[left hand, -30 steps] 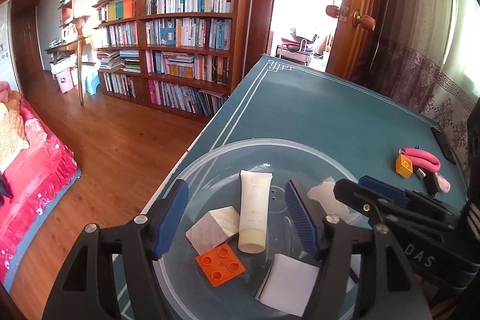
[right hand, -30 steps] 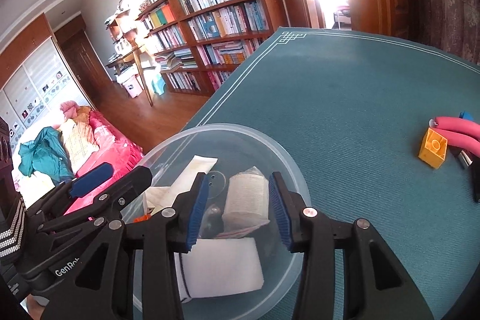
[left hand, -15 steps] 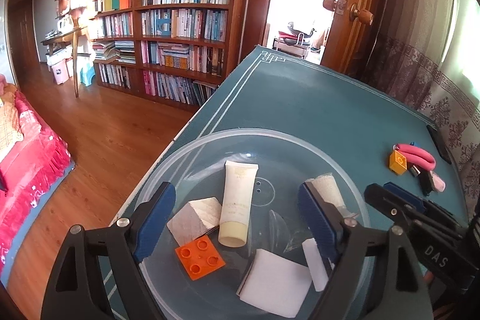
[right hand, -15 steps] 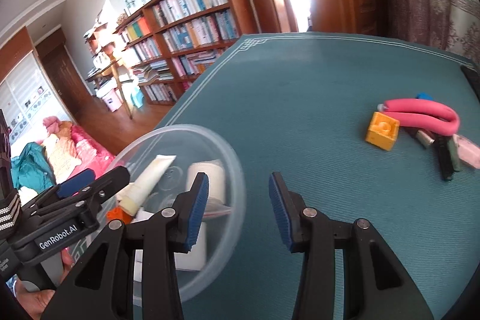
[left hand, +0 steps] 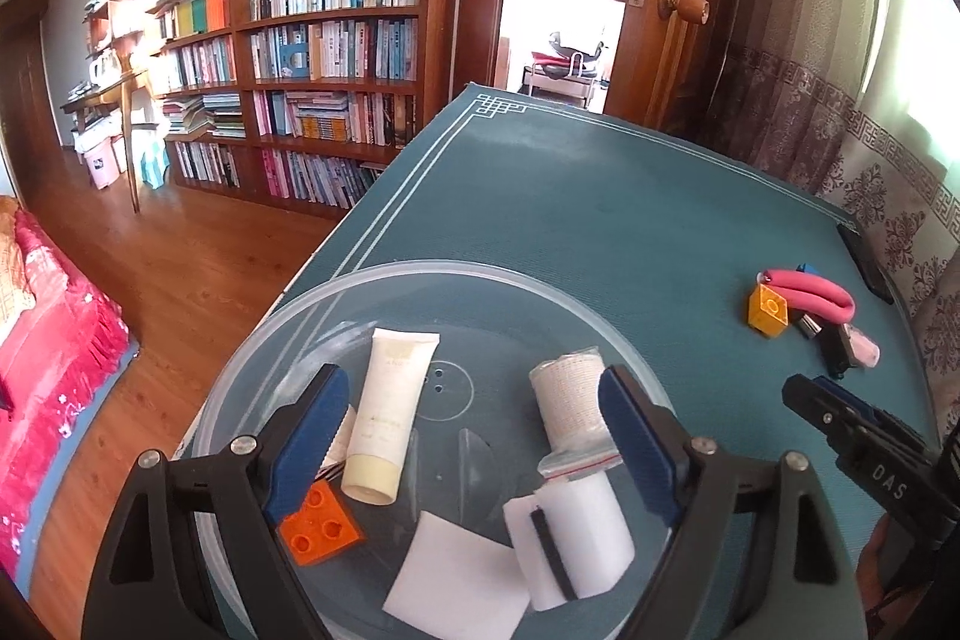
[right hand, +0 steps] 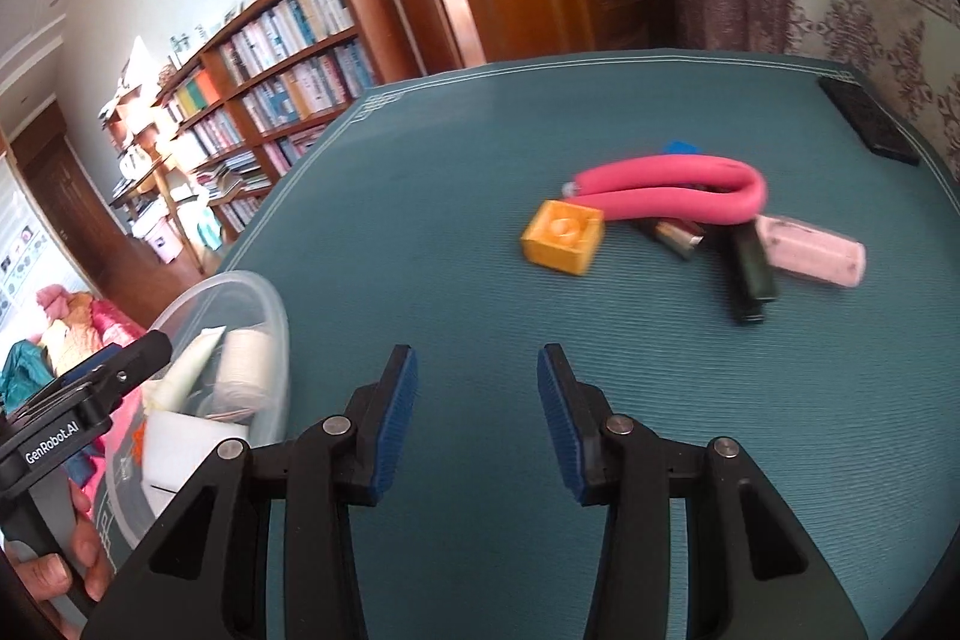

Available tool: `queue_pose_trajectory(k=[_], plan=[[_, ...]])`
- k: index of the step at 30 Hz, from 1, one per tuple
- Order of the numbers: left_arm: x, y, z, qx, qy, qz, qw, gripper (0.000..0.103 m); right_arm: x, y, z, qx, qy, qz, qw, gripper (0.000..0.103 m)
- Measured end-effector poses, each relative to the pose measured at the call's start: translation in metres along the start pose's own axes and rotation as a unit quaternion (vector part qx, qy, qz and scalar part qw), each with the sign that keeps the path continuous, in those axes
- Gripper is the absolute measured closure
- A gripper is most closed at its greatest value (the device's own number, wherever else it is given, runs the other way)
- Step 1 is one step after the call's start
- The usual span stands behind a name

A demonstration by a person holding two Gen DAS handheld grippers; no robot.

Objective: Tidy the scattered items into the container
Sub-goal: 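Grasp the black hairbrush with the right tool while the left tool approaches the yellow Lego brick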

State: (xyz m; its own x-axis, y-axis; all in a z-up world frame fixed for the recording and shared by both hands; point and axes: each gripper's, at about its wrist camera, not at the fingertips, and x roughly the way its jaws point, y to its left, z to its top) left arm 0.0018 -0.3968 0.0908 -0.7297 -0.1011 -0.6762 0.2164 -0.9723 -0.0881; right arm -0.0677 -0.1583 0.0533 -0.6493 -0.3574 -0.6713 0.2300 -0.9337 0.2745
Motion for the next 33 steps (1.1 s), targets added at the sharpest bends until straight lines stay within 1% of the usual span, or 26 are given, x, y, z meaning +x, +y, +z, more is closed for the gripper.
queue_pose_trajectory(k=[5, 10, 18, 26, 29, 33], plan=[[0.001, -0.022, 0.003, 0.022, -0.001, -0.009, 0.9997, 0.015, -0.009, -0.034, 0.002, 0.023, -0.007, -0.026, 0.999, 0.058], [0.004, -0.047, 0.005, 0.046, 0.001, -0.016, 0.9988, 0.015, -0.014, -0.060, 0.005, 0.034, -0.012, -0.048, 0.998, 0.058], [0.007, -0.077, 0.009, 0.068, -0.001, -0.031, 0.9972, 0.015, -0.010, -0.097, 0.011, 0.048, -0.012, -0.082, 0.995, 0.058], [0.014, -0.109, 0.010, 0.096, 0.005, -0.044, 0.9944, 0.015, 0.011, -0.119, 0.025, 0.059, 0.005, -0.070, 0.996, 0.058], [0.017, -0.118, 0.010, 0.102, 0.008, -0.047, 0.9936, 0.015, 0.017, -0.119, 0.027, 0.054, 0.006, -0.068, 0.996, 0.058], [0.024, -0.129, 0.008, 0.109, 0.016, -0.049, 0.9928, 0.015, 0.027, -0.114, 0.031, 0.038, 0.005, -0.076, 0.996, 0.058]])
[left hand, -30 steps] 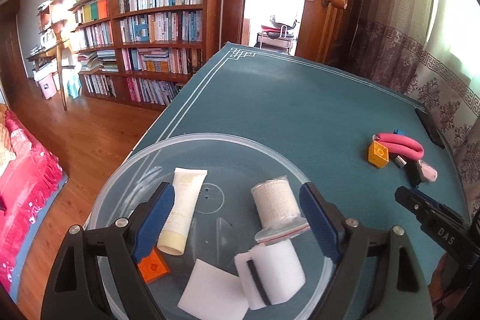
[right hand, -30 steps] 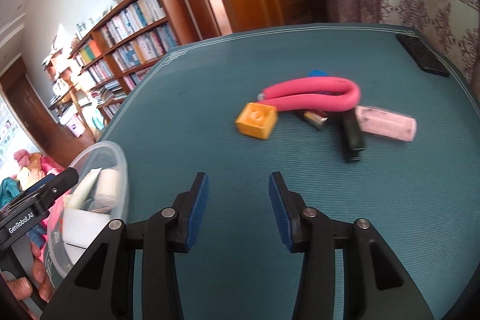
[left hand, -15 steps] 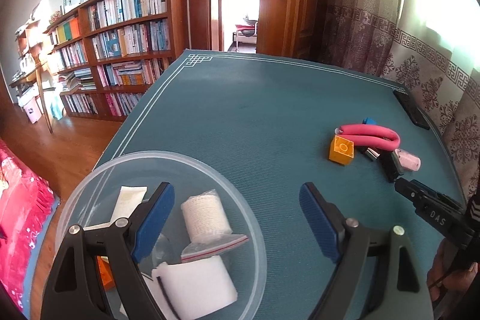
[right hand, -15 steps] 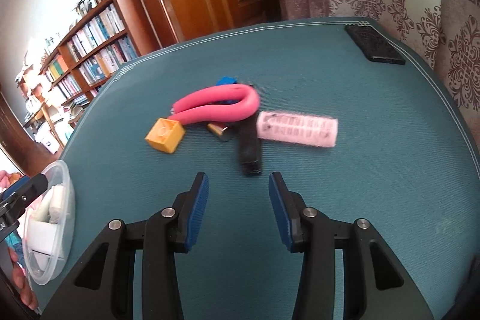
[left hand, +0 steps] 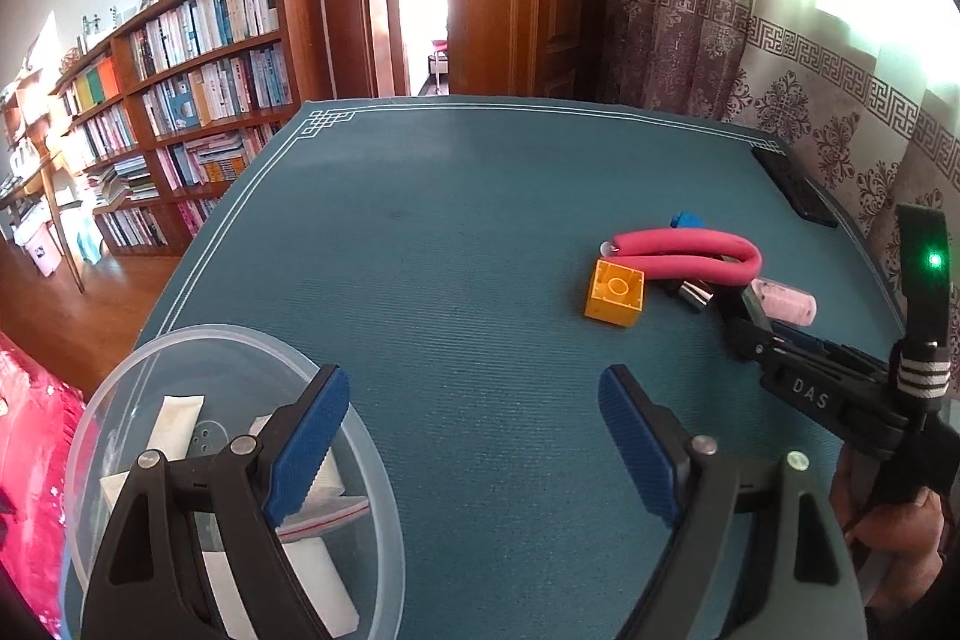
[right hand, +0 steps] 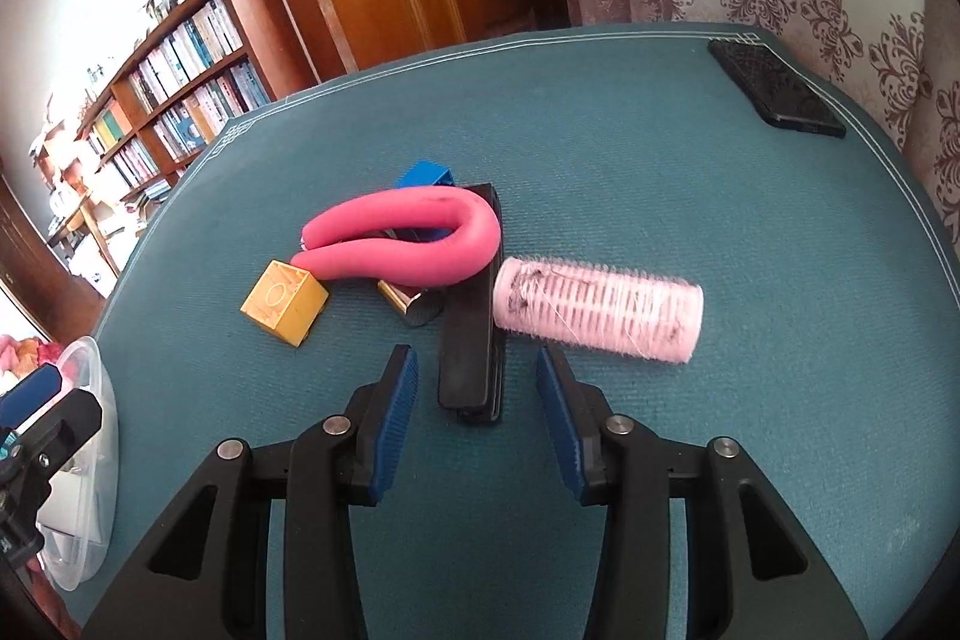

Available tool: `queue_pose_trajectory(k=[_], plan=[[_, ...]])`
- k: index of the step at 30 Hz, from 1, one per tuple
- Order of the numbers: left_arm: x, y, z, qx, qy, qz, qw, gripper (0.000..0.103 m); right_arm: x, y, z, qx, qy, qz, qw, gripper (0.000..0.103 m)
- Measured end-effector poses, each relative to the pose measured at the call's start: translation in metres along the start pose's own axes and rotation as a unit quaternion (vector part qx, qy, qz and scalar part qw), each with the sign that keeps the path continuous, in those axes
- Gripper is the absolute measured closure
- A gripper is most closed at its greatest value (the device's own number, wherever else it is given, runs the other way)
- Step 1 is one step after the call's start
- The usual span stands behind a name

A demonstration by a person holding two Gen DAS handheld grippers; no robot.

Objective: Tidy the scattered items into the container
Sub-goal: 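Grasp the black hairbrush with the right tool while the left tool approaches the yellow Lego brick, then close the left tool on the yellow Lego brick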

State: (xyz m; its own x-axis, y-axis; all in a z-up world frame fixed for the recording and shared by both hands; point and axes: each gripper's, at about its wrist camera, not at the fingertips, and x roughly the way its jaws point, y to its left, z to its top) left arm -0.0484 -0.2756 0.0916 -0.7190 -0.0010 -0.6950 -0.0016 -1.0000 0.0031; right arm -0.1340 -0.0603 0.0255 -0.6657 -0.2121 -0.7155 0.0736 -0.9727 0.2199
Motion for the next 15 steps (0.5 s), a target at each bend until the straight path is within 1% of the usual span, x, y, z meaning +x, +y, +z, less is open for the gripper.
queue_pose_trajectory(k=[2, 6, 11, 15], plan=[[0.004, -0.005, 0.001, 0.003, 0.004, -0.001, 1.0000, 0.015, 0.004, 0.003, 0.003, -0.009, -0.003, -0.006, 1.000, 0.058], [0.010, -0.015, 0.003, 0.011, 0.009, -0.004, 0.9999, 0.015, 0.010, 0.006, 0.008, -0.020, -0.004, -0.020, 1.000, 0.072], [0.020, -0.026, 0.005, 0.017, 0.018, -0.011, 0.9996, 0.015, 0.010, -0.001, 0.008, -0.009, -0.004, -0.015, 1.000, 0.083], [0.029, -0.034, 0.006, 0.021, 0.024, -0.016, 0.9994, 0.015, 0.006, -0.005, 0.007, -0.007, 0.000, -0.011, 1.000, 0.084]])
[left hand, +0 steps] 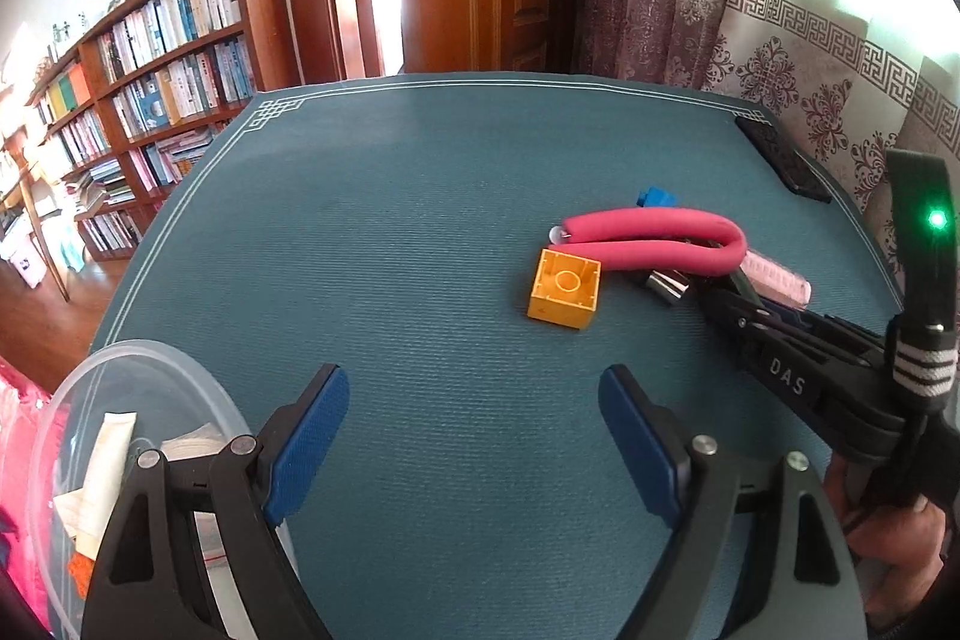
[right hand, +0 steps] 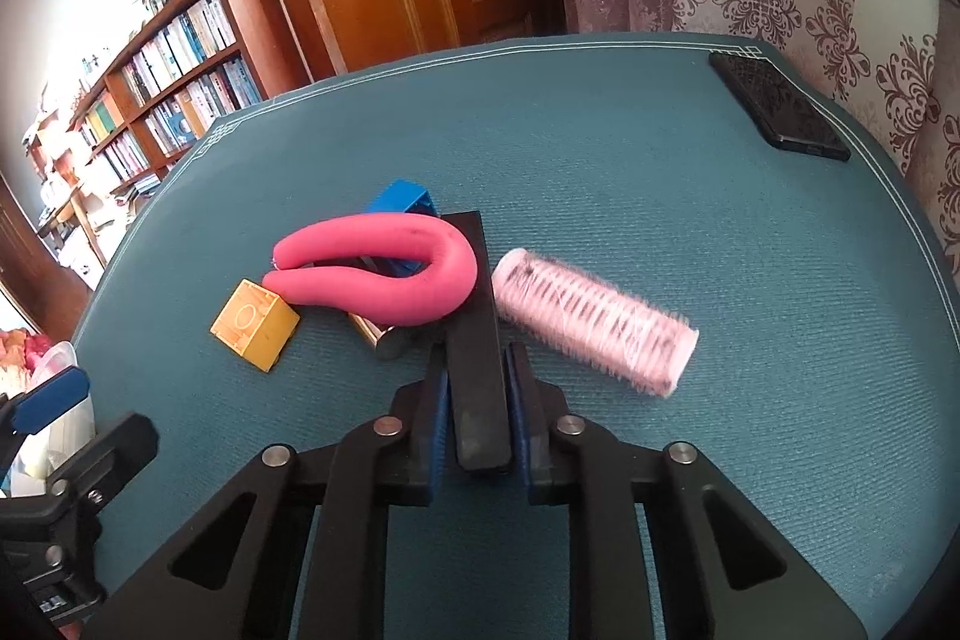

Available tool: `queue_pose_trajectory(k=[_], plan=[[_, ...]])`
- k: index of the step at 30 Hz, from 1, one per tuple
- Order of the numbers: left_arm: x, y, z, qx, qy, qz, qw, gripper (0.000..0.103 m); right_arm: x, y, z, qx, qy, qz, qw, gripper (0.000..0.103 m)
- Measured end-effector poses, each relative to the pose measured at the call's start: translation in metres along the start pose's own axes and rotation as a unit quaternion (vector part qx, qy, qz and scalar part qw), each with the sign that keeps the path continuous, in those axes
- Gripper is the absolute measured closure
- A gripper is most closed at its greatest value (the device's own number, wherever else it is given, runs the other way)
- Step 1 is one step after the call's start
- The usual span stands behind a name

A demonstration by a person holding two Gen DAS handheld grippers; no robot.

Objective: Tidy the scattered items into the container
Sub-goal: 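Close the left tool on the yellow Lego brick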

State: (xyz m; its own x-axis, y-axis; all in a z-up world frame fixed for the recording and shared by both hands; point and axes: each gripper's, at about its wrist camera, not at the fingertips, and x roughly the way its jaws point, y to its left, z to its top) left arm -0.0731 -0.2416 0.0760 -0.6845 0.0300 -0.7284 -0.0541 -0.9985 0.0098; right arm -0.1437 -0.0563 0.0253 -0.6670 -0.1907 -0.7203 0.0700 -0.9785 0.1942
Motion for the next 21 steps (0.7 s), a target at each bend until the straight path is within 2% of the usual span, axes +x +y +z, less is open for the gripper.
queue_pose_trajectory(k=[7, 12, 21], plan=[[0.015, -0.013, 0.004, 0.015, 0.006, -0.005, 0.9999, 0.015, -0.014, -0.010, -0.009, 0.015, 0.013, 0.028, 0.999, 0.084], [0.028, -0.015, 0.010, 0.006, 0.011, -0.018, 0.9998, 0.015, -0.027, -0.016, -0.025, 0.019, 0.021, 0.043, 0.999, 0.085], [0.049, -0.017, 0.022, 0.004, 0.009, -0.014, 0.9999, 0.015, -0.034, -0.017, -0.041, 0.030, 0.013, 0.049, 0.998, 0.085]])
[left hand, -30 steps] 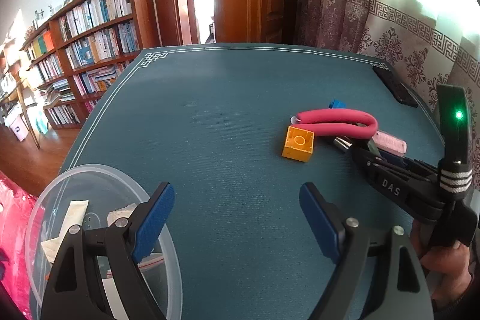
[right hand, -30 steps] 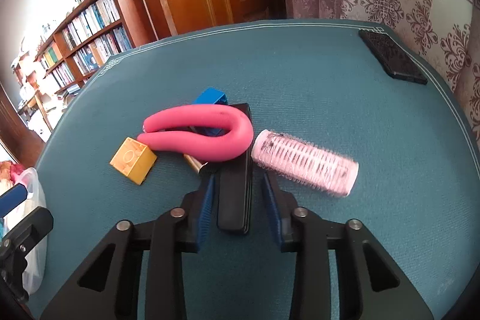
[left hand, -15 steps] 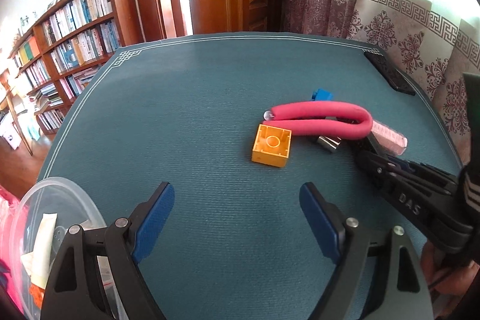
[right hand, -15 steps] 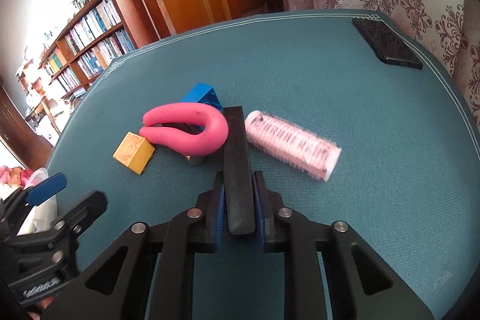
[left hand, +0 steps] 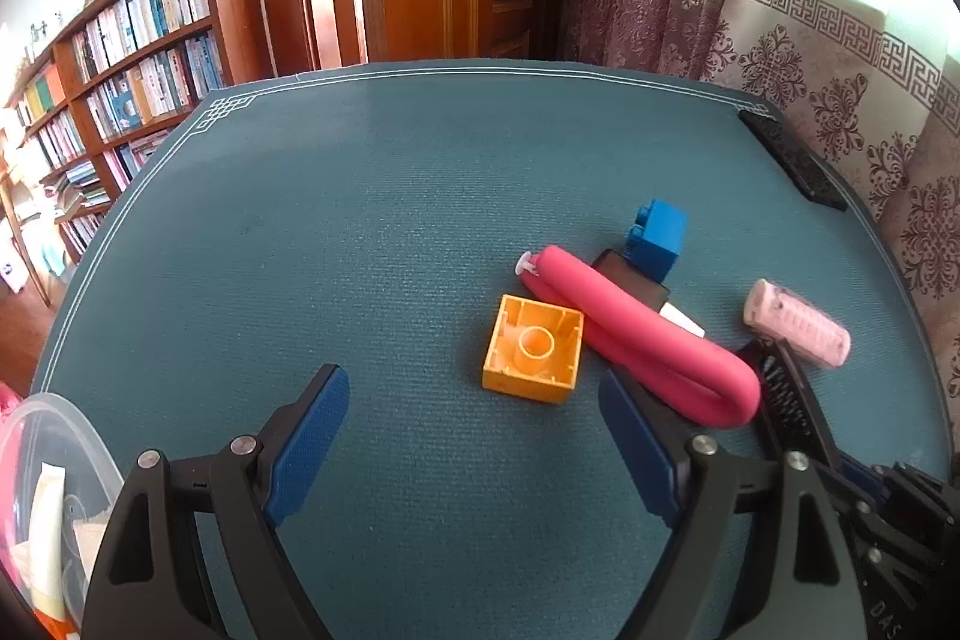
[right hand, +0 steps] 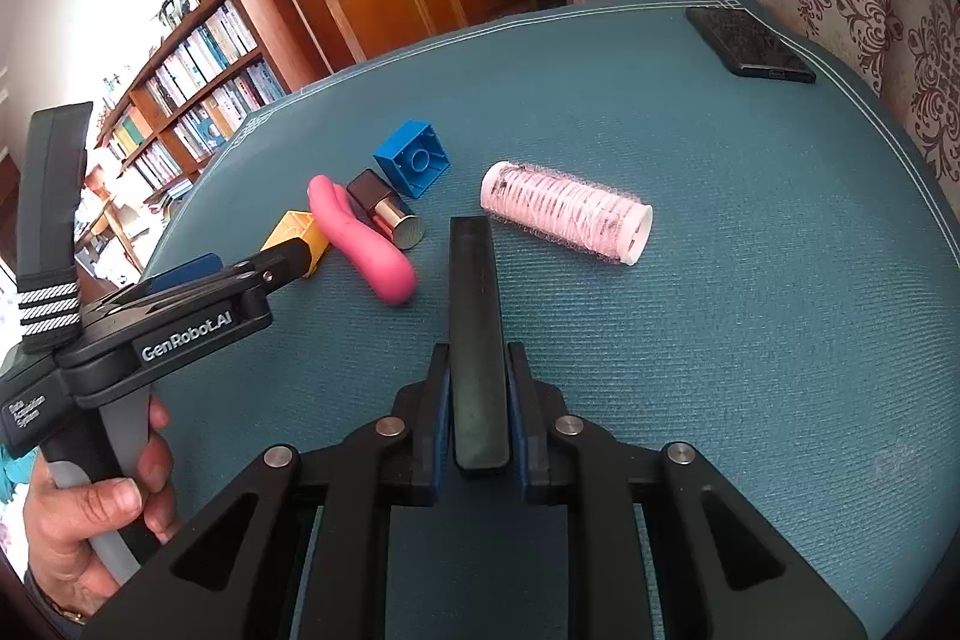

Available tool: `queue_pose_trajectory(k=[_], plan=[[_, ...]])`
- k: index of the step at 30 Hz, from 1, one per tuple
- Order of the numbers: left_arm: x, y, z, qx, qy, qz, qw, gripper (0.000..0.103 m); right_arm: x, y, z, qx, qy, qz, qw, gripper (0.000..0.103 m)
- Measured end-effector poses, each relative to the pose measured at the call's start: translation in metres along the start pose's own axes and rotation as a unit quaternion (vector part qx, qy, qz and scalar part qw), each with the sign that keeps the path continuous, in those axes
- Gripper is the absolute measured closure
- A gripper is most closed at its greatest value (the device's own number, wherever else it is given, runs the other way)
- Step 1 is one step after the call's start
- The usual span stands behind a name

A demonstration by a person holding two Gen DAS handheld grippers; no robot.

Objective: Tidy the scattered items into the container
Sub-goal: 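Close the left tool on the yellow Lego brick, then carry the yellow brick toward the clear container while the right tool carries the hairbrush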

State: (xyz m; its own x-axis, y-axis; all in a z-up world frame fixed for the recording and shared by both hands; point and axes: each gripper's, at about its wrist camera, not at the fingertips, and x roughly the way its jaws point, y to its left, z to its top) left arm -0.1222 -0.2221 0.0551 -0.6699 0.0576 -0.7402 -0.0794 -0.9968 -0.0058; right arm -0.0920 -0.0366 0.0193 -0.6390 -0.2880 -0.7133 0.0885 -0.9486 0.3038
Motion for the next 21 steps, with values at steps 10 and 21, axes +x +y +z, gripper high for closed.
queue_pose_trajectory(k=[10, 21], plan=[[0.014, -0.002, 0.004, 0.013, 0.001, 0.008, 0.9999, 0.017, 0.001, 0.002, -0.004, -0.007, -0.010, -0.003, 1.000, 0.085], [0.010, -0.003, -0.002, 0.013, -0.003, -0.007, 0.9999, 0.067, 0.002, -0.002, -0.004, -0.001, -0.017, 0.002, 1.000, 0.083]])
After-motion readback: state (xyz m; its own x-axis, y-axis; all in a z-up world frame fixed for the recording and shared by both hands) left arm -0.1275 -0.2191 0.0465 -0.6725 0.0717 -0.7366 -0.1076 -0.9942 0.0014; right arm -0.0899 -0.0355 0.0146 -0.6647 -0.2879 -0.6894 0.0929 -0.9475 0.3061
